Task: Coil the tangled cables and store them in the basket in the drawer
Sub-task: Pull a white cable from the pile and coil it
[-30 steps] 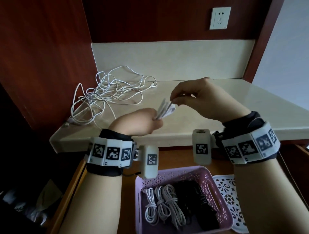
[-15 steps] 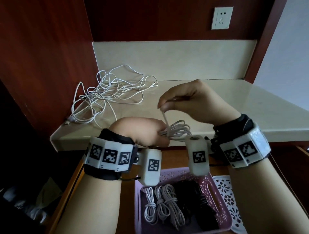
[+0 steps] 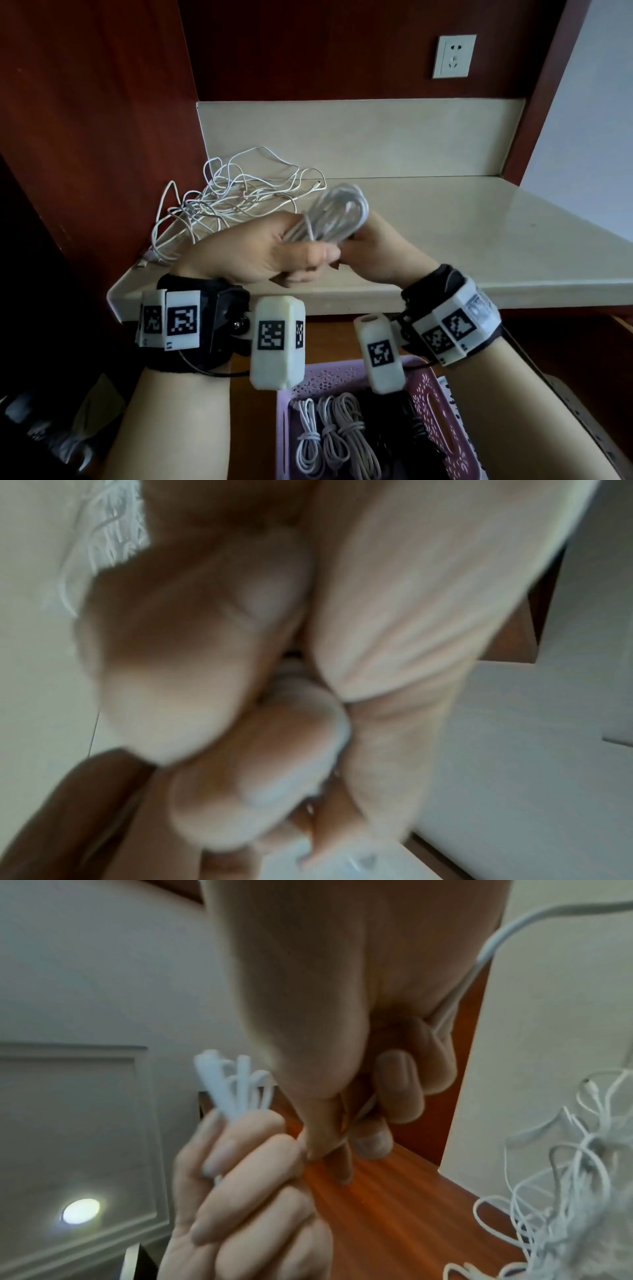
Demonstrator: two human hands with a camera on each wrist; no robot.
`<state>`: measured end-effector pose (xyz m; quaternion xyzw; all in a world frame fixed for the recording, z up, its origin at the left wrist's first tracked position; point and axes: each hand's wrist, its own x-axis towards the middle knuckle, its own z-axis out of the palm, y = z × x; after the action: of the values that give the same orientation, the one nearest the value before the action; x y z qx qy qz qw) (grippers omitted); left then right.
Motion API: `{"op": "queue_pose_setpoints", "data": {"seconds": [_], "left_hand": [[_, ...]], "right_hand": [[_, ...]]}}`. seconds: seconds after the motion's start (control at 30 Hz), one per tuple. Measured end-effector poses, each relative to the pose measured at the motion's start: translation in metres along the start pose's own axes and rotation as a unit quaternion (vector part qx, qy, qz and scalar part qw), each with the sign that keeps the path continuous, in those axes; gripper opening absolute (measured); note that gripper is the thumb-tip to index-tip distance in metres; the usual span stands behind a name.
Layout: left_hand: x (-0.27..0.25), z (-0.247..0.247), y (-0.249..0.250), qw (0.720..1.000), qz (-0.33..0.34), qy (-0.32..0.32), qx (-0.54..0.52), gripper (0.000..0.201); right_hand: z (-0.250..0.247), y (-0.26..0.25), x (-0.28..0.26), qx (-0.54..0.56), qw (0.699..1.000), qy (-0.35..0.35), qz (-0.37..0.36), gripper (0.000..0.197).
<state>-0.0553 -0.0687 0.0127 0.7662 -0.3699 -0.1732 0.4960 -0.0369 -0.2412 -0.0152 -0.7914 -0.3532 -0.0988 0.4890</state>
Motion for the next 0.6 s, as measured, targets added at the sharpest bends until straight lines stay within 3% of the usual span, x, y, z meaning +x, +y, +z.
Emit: {"op": "queue_pose_setpoints", "data": {"seconds": [0.1, 0.23, 0.4, 0.6], "left_hand": [[0.003, -0.009, -0.006, 0.995, -0.037, 0.091, -0.034, 0.027], [0.014, -0.004, -0.013, 0.978, -0.081, 0.181, -0.057, 0.027], [0.030, -0.006, -0.026, 0.948, -0.123, 0.294, -0.016, 0.017], [0.031, -0.006, -0.031, 0.958, -0.125, 0.255, 0.030, 0.007]], "right_hand": [[0.000, 0.003, 0.003, -0.112, 0.993, 0.008, 0.020, 0.019], [-0.007, 0.004, 0.002, -0.276, 0.961, 0.016, 0.019, 0.018], [-0.011, 0.003, -0.002, -0.254, 0.967, 0.000, 0.025, 0.021], [-0.015, 0.000, -0.003, -0.247, 0.968, -0.013, 0.051, 0.019]]}}
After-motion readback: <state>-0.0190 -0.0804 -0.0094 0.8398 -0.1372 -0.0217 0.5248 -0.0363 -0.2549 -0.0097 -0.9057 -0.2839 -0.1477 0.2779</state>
